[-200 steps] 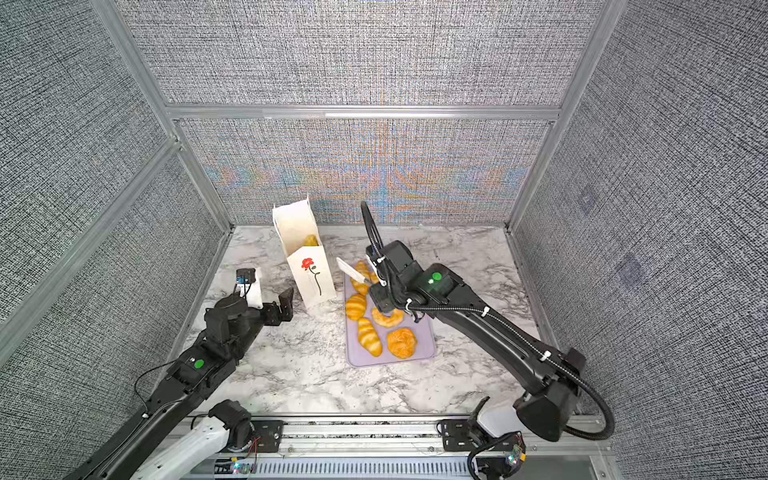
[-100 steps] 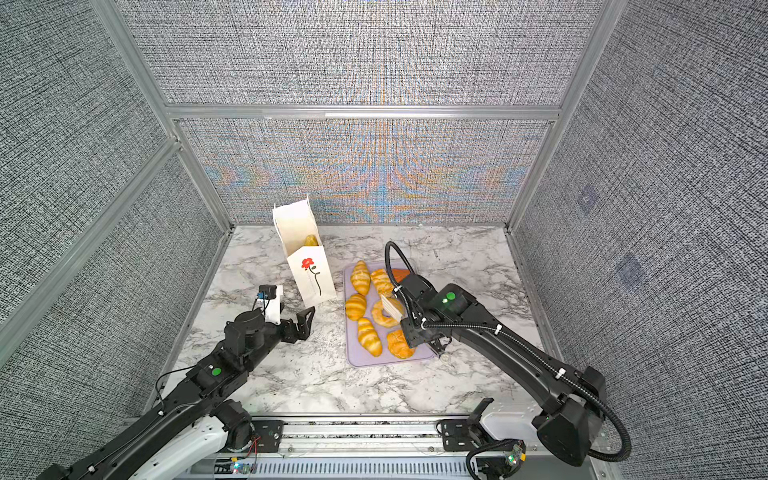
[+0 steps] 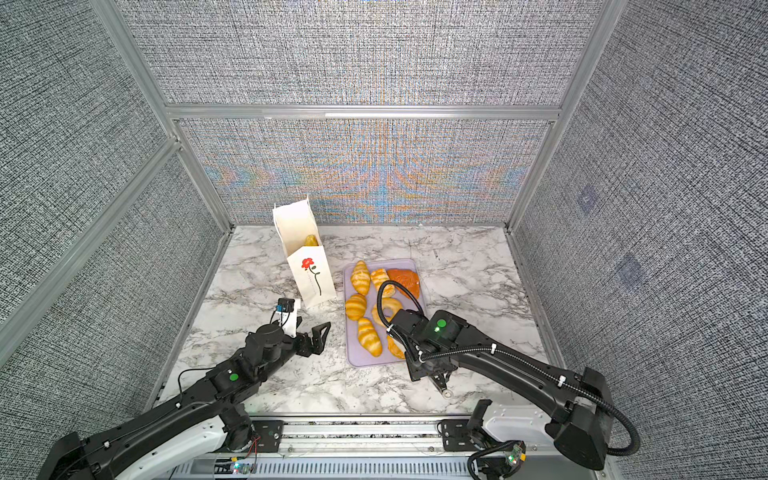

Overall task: Place the fake bread into the paper bag
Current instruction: 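Move the empty tongs back over the tray with the right gripper, then lower the tongs toward the twisted roll nearest the robot with the right gripper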

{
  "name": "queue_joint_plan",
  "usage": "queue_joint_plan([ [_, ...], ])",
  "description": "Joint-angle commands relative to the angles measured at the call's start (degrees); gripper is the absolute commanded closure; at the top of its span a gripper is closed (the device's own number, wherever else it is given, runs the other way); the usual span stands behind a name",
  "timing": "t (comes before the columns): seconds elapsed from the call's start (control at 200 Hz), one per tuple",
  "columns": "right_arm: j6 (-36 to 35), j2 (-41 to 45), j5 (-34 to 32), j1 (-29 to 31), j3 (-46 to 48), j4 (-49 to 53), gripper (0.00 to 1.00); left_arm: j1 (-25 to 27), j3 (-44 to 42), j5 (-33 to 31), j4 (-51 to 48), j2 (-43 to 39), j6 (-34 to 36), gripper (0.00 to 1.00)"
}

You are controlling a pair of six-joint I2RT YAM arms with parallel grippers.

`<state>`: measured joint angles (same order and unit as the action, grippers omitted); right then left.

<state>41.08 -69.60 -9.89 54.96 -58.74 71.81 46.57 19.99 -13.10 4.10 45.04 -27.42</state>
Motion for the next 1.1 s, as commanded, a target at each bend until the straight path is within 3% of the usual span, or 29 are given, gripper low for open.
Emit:
queue_joint_plan([
  [0.0, 2.4, -1.3, 0.3, 0.7, 0.3, 0.4, 0.32, 0.4, 0.1, -0.6, 1.6, 0.7, 0.3, 0.01],
  [1.096, -5.8, -10.7, 3.4, -1.4, -1.0, -1.4, 0.33, 0.7, -1.0, -0.9, -0.1, -0.9, 0.1, 0.01],
])
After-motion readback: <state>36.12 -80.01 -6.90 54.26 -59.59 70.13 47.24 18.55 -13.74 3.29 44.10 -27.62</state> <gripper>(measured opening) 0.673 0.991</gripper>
